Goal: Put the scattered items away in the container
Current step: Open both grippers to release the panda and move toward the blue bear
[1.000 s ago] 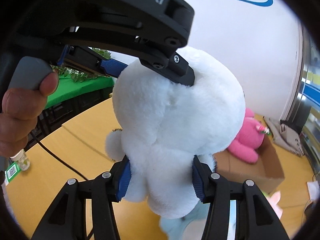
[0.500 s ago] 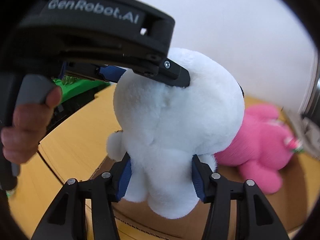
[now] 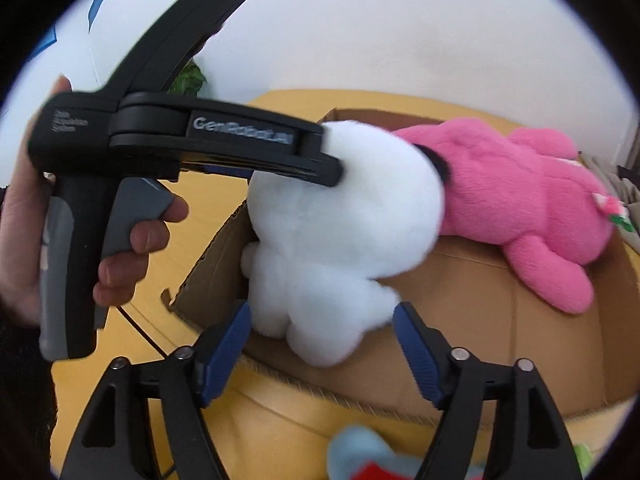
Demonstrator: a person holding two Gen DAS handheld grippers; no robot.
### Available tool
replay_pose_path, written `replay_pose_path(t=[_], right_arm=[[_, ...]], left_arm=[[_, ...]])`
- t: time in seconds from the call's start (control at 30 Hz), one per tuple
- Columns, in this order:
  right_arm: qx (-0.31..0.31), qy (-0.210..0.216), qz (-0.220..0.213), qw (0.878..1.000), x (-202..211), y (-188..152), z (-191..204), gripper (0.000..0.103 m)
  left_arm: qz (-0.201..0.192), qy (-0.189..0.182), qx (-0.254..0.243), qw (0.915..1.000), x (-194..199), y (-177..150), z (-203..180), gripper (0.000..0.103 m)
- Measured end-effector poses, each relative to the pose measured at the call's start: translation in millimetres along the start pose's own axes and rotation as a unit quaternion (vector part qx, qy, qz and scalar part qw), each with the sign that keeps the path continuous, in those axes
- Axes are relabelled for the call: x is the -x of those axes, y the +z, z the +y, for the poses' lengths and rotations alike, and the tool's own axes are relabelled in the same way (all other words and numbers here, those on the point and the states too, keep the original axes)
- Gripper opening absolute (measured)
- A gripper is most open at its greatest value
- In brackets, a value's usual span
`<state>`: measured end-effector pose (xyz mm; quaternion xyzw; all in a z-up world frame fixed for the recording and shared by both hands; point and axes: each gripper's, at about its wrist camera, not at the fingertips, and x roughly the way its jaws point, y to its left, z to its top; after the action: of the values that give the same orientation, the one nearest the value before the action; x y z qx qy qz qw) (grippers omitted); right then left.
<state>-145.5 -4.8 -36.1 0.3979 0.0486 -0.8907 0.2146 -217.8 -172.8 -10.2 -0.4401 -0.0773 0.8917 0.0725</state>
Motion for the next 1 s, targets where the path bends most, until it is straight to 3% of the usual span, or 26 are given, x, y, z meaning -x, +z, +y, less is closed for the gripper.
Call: replay_pose_path(t=[0.07,0.17,0.33,0.53,0.7,1.0], right_arm=[[-0.003,-0.025,-0.019,1.0,26,-8,-12,0.079],[-0.009,-0.062,-0.032,0.998,62,-30,-11,0.08],[-0.011,-0.109,-0.032,0.993,94,-50,-30,0.08],[-0.024,-0.142,-0.026,0.989,128,-80,-44,0.08],[-0.033,-0.152,-0.031,0.987,141,-91,-58,0.08],[-0.039,-0.156,-0.037,0.986,153,-97,-62,0.08]], left_arm=[[-0.036,0.029,-0.004,0.9989,34,-12,-11,0.096],[-0.075,0.036,-0.023,0.9963,80,-41,-38,0.103],[-0.086,0.037,-0.037,0.9949,117,-90,-83,0.103],[-0.073,0.029,-0.015,0.9968,124,-131,-118,0.103],[-0.067,0.016,-0.018,0.9975,126,-145,-137,0.103],[-0.057,-0.007,0.003,0.9984,131,-154,-134,0.103]])
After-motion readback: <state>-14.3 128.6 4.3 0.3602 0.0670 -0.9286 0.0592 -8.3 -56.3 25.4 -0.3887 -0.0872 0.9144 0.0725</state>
